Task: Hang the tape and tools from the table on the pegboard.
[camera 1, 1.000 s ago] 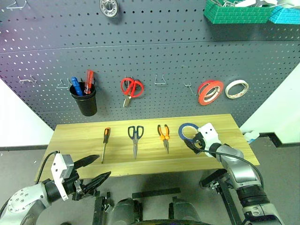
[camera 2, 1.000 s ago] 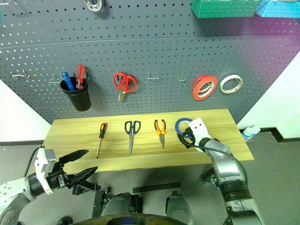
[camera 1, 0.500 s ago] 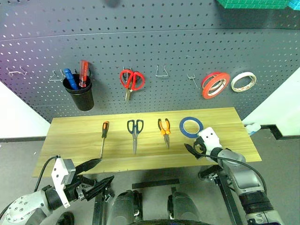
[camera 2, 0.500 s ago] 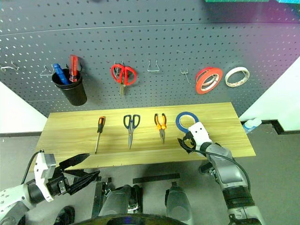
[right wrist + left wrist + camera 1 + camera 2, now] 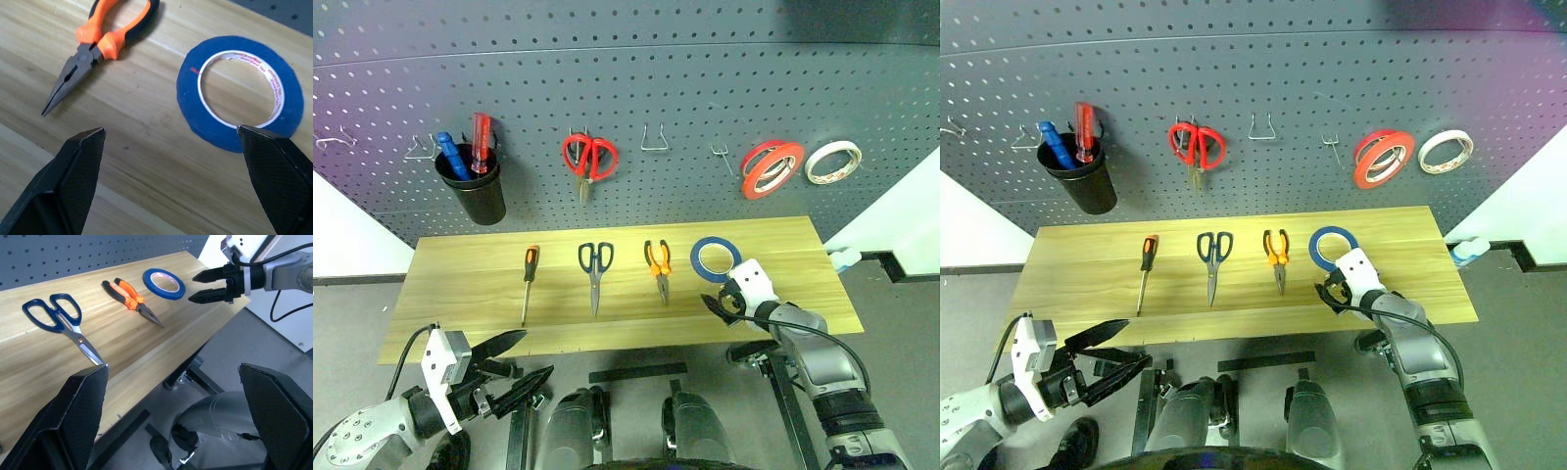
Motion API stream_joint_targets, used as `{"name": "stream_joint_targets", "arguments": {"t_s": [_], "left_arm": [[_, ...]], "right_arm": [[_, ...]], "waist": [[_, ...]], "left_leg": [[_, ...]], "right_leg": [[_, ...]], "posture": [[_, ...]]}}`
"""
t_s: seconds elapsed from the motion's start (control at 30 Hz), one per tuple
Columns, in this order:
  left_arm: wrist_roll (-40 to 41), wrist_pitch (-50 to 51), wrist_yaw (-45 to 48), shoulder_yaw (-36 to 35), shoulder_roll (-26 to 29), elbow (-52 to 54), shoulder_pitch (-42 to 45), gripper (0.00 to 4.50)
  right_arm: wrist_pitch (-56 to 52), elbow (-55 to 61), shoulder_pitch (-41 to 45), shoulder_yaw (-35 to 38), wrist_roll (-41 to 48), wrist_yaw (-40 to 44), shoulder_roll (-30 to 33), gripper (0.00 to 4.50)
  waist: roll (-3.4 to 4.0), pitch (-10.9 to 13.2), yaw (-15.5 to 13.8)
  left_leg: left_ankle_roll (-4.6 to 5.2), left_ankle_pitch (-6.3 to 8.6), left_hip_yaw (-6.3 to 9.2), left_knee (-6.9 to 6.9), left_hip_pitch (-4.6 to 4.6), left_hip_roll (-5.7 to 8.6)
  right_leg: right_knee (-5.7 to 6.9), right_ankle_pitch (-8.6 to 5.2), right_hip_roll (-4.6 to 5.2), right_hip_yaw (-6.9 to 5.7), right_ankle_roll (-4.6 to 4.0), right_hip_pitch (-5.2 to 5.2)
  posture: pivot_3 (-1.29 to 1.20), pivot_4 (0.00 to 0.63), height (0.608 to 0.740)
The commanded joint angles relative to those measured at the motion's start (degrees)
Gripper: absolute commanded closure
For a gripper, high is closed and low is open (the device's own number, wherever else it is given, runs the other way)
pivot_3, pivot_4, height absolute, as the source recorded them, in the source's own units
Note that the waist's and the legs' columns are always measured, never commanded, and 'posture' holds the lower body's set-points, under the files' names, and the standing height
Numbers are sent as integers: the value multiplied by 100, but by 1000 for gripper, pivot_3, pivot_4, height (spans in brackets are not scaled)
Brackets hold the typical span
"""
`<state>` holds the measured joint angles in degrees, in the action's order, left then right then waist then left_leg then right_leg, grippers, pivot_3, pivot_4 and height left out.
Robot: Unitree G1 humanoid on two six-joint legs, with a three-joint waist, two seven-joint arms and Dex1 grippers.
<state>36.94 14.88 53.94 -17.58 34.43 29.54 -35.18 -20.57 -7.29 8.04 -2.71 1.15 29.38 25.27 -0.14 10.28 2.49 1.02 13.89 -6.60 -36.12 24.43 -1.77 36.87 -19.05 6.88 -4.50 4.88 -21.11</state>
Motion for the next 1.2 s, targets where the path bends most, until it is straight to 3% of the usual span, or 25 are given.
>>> {"name": "stream_joint_targets", "arguments": {"t_s": [0.03,0.3,0.43,0.63,0.83,1.2], "left_arm": [[9,-100,81,-40,-27,12,-20,63],[-96,-383,301,-63,-128,-280,-137,63],[-156,-519,405,-68,-168,-428,-177,63],[-221,-662,476,-54,-191,-514,-219,63],[-238,-677,473,-69,-224,-498,-254,63],[-300,-748,458,-40,-324,-477,-349,63]], "right_arm": [[83,49,113,20,1,-16,-7,0],[144,-109,195,-21,-76,-104,-33,0],[125,-654,641,-86,-363,-572,-197,0],[150,-1014,1013,-264,-424,-634,-529,0],[241,-1276,1006,-239,-434,-664,-533,0],[147,-2256,1728,-19,-359,-924,-610,0]], "waist": [[1,4,1],[-15,58,-4],[-19,79,12],[-18,101,-7],[-18,116,-10],[-19,133,-6]], "left_leg": [[0,0,0,0,0,0],[0,0,3,-2,-1,-1],[-1,0,4,-3,-1,0],[-6,-3,5,0,0,-1],[-5,-3,6,-2,4,1],[-8,-5,7,-1,4,0]], "right_leg": [[0,3,-1,-1,6,2],[0,-5,-1,-7,-8,-10],[1,-5,0,-6,-9,-10],[9,2,-1,-10,4,-15],[9,4,1,-13,7,-14],[15,6,-3,-14,10,-9]], "posture": [[-4,192,740],[-1,209,740],[2,210,740],[13,211,740],[22,209,740],[44,206,740]]}}
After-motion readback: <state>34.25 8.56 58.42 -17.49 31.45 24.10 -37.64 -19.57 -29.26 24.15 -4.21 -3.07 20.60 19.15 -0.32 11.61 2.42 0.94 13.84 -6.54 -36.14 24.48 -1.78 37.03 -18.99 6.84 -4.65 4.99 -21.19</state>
